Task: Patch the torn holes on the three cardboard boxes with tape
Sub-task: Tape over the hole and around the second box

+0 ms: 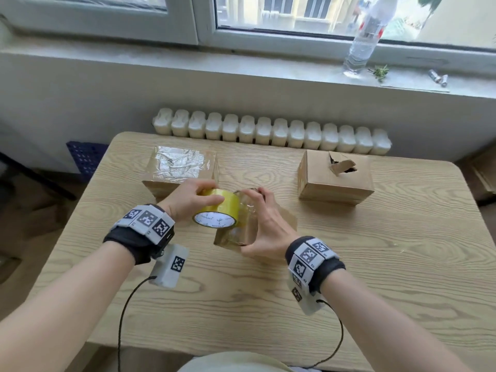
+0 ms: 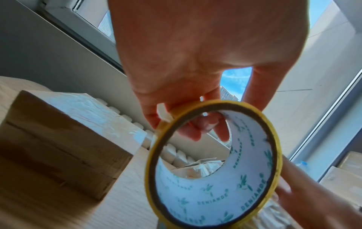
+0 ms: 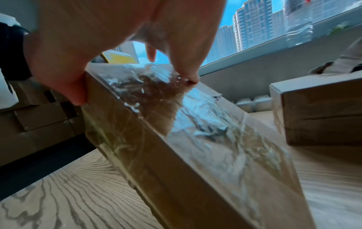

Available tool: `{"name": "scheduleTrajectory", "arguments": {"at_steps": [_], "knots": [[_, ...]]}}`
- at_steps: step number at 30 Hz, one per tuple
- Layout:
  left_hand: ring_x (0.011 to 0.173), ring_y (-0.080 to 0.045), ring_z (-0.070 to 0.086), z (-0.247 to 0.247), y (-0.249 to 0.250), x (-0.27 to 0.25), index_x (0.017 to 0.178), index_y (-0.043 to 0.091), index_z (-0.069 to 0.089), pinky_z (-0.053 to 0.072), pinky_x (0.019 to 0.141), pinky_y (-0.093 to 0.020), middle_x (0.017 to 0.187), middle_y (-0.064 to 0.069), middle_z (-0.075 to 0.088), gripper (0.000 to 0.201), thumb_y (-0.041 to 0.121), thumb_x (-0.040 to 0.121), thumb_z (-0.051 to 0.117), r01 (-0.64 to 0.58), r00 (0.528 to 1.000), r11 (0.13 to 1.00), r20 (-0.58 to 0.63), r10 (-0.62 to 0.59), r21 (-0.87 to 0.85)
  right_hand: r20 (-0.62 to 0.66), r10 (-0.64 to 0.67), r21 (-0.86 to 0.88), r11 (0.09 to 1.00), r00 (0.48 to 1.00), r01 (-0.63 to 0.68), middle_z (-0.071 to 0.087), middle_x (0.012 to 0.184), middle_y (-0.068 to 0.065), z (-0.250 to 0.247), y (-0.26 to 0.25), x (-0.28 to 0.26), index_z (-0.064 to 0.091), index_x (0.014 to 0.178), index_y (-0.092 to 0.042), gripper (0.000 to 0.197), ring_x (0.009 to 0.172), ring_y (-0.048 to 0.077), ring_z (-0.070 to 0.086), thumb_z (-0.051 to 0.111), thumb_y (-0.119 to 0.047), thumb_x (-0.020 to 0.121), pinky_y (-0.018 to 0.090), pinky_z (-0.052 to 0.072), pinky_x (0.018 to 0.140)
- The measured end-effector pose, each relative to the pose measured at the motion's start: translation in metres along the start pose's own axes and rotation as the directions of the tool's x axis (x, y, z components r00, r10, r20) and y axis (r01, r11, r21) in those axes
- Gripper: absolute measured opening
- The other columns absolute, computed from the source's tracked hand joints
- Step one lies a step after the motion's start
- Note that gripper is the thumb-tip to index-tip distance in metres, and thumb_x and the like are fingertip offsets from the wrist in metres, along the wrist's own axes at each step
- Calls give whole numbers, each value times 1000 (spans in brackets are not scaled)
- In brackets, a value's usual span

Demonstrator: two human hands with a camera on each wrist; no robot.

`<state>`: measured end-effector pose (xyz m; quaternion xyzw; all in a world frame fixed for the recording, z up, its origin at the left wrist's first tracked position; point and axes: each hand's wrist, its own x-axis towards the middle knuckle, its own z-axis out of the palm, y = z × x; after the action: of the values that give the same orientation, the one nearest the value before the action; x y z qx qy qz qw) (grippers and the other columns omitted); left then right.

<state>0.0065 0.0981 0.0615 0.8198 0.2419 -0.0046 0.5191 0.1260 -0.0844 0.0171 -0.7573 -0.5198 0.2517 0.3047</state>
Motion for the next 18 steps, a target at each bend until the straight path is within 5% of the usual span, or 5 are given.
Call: {"name": "scheduleTrajectory", "arguments": {"at_steps": [4, 9, 11, 14, 18], "knots": [[62, 3, 53, 11, 26, 9, 75, 28, 64, 39, 62, -12, 63, 19, 61, 10, 34, 79, 71, -67, 998, 995, 10, 66, 70, -118, -4, 68, 998, 993, 12, 17, 140, 4, -10, 12, -16, 14, 141, -29, 115, 131, 21, 31, 86, -36, 51, 33, 39, 106], [69, -11, 59, 35, 56, 21, 86, 26, 70, 48, 66, -31, 77, -1, 67, 35, 58, 71, 70, -84, 995, 985, 66, 75, 148, -101, 81, 84, 994, 992, -72, 10, 147, 2, -26, 22, -39, 8, 147, -18, 123, 143, 12, 6, 70, -62, 50, 33, 20, 117], [60, 1, 52, 47, 70, 25, 87, 21, 69, 40, 57, -13, 74, 3, 63, 28, 47, 78, 70, -103, 992, 975, 95, 86, 195, -49, 95, -56, 994, 994, -98, -1, 154, 5, -33, 26, -42, -1, 149, -13, 134, 145, 19, -5, 74, -62, 50, 41, 14, 119], [57, 5, 50, 58, 84, 28, 89, 23, 68, 38, 53, -6, 70, 8, 60, 25, 46, 81, 67, -151, 986, 939, 115, 121, 309, 5, 113, -193, 975, 994, -110, -17, 156, 7, -42, 26, -43, -9, 149, -9, 145, 144, 19, -18, 84, -58, 49, 36, 0, 119], [77, -23, 57, 57, 86, 29, 91, 20, 64, 45, 71, -39, 83, -9, 64, 40, 56, 76, 55, -172, 968, 948, 224, 113, 267, 42, 194, -181, 966, 980, -183, -14, 156, 5, -49, 23, -43, -13, 149, -7, 146, 143, 19, -16, 85, -54, 51, 36, -1, 119]]}}
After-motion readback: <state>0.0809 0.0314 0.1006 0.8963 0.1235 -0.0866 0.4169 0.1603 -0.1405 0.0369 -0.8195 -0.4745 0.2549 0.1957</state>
